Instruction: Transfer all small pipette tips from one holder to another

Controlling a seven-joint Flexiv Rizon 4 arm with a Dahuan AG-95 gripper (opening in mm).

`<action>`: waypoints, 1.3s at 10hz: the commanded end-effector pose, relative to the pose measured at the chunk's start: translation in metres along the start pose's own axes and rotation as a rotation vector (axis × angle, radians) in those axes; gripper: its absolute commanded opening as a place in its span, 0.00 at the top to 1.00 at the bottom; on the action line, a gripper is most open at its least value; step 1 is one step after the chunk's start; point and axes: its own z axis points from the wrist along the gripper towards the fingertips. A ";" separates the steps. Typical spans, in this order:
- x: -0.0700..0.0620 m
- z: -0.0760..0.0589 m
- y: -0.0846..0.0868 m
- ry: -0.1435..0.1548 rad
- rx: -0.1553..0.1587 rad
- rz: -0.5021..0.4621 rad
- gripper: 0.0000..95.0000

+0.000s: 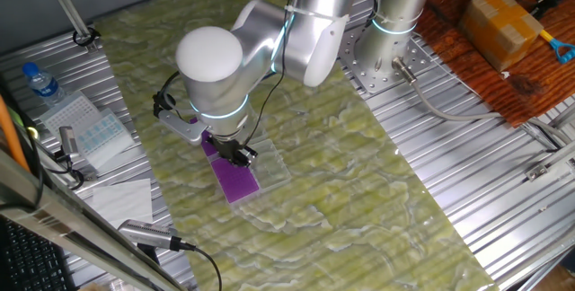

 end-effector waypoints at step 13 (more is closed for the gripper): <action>0.003 0.010 -0.001 -0.019 0.016 -0.021 1.00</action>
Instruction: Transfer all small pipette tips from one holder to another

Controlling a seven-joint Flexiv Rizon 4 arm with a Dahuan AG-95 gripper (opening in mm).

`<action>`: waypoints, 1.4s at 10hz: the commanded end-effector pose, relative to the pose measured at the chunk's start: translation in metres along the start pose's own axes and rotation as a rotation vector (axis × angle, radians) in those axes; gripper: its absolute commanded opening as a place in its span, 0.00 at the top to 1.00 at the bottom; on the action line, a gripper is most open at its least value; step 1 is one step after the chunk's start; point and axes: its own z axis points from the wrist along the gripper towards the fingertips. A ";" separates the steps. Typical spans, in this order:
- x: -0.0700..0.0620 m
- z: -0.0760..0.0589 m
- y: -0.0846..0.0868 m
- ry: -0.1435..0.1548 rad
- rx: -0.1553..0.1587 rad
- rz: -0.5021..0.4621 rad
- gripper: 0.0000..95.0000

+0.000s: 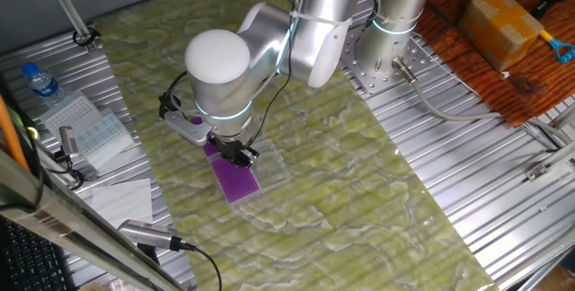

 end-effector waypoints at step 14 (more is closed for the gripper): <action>0.040 -0.012 -0.080 -0.013 -0.011 -0.103 0.80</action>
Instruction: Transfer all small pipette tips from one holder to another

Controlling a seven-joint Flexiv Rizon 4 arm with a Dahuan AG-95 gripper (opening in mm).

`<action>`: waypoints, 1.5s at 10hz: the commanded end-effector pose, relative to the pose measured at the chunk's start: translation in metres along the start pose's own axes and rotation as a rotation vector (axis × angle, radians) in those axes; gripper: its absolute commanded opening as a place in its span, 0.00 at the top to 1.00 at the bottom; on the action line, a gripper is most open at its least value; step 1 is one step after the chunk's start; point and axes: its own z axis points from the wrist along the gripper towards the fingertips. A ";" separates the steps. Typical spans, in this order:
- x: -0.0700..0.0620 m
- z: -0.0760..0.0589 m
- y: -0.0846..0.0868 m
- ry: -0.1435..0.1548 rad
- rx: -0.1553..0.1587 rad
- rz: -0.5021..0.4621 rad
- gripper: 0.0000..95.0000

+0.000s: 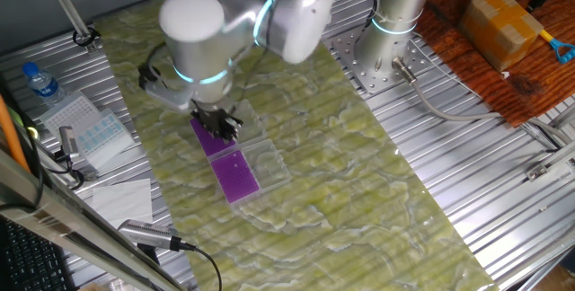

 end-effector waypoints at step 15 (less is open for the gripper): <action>0.018 0.032 -0.021 -0.026 0.012 -0.058 0.80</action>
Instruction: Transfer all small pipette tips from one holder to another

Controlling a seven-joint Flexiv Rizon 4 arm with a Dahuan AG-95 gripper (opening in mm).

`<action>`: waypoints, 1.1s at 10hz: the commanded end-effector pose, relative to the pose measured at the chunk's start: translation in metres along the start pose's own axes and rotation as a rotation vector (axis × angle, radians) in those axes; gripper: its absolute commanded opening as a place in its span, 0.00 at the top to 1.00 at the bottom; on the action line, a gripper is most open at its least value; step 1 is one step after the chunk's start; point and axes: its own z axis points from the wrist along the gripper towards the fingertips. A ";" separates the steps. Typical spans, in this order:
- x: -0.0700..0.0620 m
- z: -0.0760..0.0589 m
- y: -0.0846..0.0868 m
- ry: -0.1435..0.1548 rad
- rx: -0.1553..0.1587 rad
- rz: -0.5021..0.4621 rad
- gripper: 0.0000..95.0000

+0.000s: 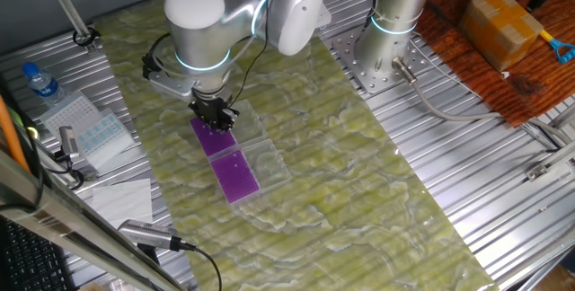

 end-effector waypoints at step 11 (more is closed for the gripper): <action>-0.004 -0.033 -0.006 0.031 -0.029 -0.022 1.00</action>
